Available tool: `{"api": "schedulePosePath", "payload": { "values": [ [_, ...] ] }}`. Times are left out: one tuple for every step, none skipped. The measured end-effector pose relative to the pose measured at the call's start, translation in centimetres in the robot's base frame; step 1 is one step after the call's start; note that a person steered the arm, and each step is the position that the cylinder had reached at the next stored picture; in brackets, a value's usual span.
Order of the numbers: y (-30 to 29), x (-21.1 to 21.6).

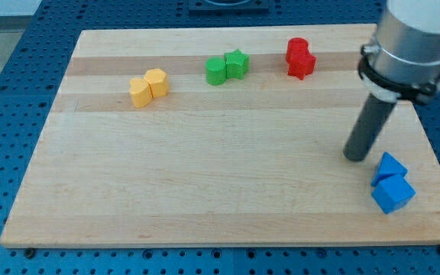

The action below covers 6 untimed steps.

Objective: Nudge the green star a bit left

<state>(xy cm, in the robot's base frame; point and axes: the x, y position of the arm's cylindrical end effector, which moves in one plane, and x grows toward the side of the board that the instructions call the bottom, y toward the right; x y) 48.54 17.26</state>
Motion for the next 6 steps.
{"api": "schedulePosePath", "payload": {
  "values": [
    [-0.4,-4.6],
    [-0.3,-9.1],
    [-0.3,-13.8],
    [-0.3,-18.1],
    [-0.4,-22.1],
    [-2.2,-25.6]
  ]
}}
